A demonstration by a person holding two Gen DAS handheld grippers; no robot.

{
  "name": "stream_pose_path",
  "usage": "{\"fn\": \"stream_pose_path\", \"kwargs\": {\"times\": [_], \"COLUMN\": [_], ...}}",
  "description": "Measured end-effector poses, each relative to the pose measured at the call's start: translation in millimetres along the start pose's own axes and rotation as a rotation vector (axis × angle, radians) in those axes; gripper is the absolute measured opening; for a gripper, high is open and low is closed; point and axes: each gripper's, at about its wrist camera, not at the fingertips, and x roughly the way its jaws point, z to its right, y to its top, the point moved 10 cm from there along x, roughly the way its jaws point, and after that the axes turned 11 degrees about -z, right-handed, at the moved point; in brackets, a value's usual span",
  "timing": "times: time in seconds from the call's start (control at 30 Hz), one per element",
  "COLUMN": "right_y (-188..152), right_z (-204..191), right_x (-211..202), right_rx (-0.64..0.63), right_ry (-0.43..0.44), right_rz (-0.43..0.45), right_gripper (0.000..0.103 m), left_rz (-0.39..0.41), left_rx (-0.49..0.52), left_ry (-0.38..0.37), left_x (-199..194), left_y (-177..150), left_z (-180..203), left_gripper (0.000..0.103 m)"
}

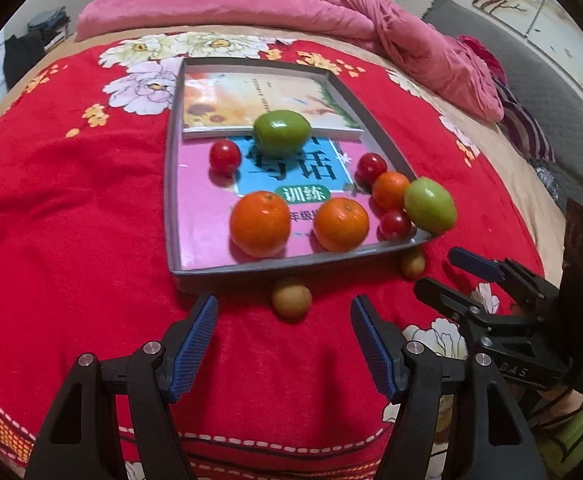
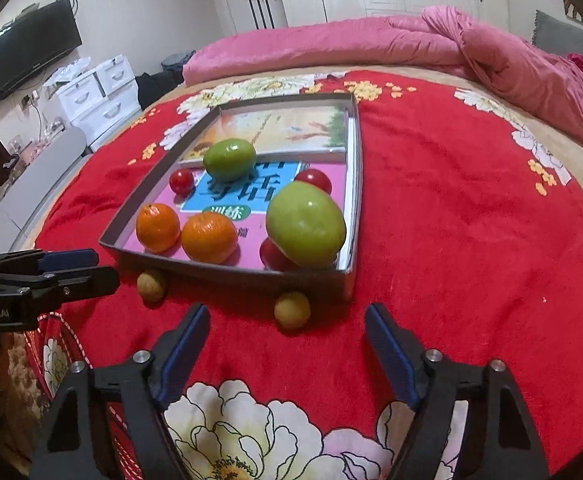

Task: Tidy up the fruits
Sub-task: 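Grasp the brown kiwi with the left tool while the right tool grasps the small yellow fruit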

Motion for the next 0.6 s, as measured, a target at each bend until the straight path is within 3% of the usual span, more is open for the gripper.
{"fn": "stream_pose_path", "kwargs": {"times": [0.3,0.5,0.6], "right_y": [-4,-3,-1], "right_z": [-3,-5,-7], "right_x": [18,30,32], "right_rx": [-0.03,-0.053,-0.061], "right_ry": [-0.016,-0.033,-0.026], "right_rz": [-0.044,-0.06,-0.057], "right_gripper": [0.049,0.026,0.023], "left_rz": [-0.029,-0.039,-0.047], "left_rx": [-0.012,-0.023,-0.035], "left_ry": [-0.034,-0.033,-0.049], "left_x": [16,29,34], "left_y": [-5,-2,-1], "left_z": [4,3,3], "left_gripper": [0.07,0.054,0.046]}}
